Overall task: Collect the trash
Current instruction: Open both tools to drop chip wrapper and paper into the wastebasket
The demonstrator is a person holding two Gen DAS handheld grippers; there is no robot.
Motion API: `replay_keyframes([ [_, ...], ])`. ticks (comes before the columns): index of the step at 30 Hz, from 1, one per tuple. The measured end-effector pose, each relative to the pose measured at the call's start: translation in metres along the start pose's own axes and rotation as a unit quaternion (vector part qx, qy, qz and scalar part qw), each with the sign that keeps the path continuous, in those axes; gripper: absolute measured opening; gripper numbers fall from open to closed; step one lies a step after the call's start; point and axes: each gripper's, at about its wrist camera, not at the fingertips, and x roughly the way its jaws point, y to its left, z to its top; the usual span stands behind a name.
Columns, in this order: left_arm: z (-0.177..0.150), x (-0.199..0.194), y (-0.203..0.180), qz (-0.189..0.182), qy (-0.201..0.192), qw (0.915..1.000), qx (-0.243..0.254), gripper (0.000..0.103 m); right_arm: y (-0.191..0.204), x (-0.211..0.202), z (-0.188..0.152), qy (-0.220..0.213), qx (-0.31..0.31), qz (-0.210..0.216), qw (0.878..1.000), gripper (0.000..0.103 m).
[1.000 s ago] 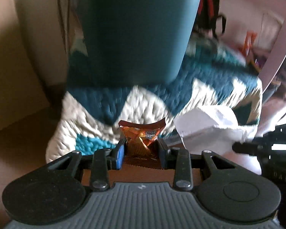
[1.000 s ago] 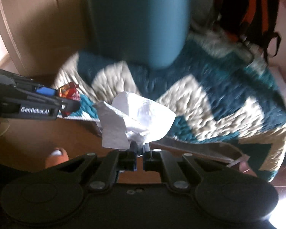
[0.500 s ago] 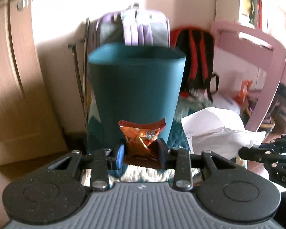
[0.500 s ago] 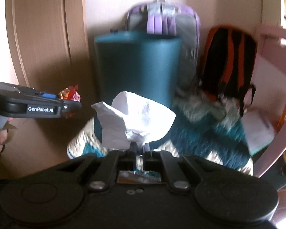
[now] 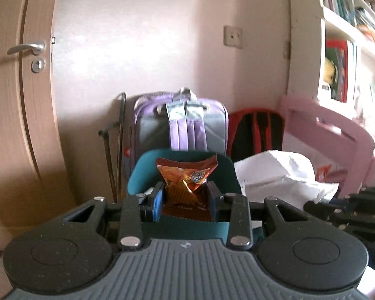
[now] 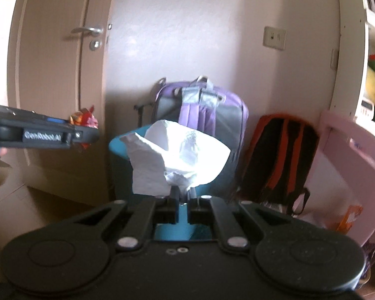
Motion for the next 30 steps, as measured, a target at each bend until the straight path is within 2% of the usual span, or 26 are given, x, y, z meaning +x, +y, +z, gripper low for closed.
replay_keyframes([
  [4, 0.026, 0.024, 0.004, -0.002, 0.009, 0.9999, -0.006, 0.034, -0.009, 0.019, 0.022, 0.003, 0.004, -0.010, 1.000, 0.004],
  [10, 0.041, 0.077, 0.004, 0.014, 0.036, 0.9993, 0.001, 0.035, -0.019, 0.062, 0.047, 0.040, 0.001, 0.000, 0.999, 0.004],
  [19, 0.025, 0.161, 0.005, 0.017, 0.118, 0.9928, 0.009, 0.035, -0.009, 0.132, 0.054, 0.104, -0.017, 0.026, 0.994, 0.004],
  [26, 0.014, 0.205, 0.010, 0.021, 0.166, 0.9860, 0.004, 0.035, -0.010, 0.182, 0.052, 0.144, -0.003, 0.042, 0.989, 0.004],
  [30, 0.010, 0.224, 0.008, 0.009, 0.187, 0.9822, 0.018, 0.036, -0.011, 0.202, 0.049, 0.166, -0.008, 0.046, 0.985, 0.004],
])
